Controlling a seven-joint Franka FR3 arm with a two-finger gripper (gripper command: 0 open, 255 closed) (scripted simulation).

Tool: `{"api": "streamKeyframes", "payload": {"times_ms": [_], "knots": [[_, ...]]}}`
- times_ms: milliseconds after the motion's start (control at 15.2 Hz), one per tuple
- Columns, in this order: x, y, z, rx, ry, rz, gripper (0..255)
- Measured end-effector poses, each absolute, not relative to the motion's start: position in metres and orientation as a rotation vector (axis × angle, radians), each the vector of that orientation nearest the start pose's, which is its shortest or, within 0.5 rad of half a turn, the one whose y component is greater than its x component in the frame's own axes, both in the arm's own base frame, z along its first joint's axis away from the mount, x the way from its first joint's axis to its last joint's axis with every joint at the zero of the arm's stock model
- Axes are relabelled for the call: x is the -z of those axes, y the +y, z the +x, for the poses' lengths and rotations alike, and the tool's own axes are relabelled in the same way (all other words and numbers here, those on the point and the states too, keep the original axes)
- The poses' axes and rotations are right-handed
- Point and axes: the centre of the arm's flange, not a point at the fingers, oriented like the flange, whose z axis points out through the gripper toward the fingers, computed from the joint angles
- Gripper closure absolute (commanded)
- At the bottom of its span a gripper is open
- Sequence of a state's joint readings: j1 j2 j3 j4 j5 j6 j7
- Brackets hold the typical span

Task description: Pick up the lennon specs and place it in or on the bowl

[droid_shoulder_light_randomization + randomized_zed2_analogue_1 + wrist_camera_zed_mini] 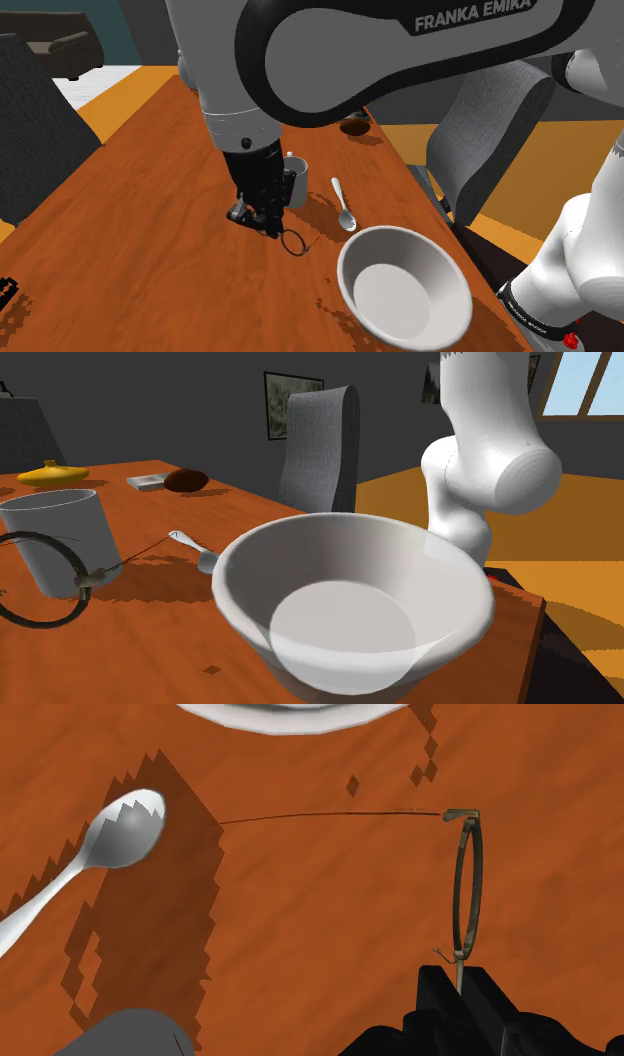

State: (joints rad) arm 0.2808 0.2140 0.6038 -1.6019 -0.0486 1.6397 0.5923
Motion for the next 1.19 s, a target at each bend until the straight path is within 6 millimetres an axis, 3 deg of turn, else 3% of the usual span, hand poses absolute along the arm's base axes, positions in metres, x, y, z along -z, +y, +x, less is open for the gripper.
{"api": "streamKeyframes", "payload": {"times_ms": [726, 1188], "knots": [[-0.567, 0.443, 0.406, -0.241, -0.469, -3.136, 255], [-0.578, 0.418, 0.331, -0.241, -0.471, -3.137, 255]]}}
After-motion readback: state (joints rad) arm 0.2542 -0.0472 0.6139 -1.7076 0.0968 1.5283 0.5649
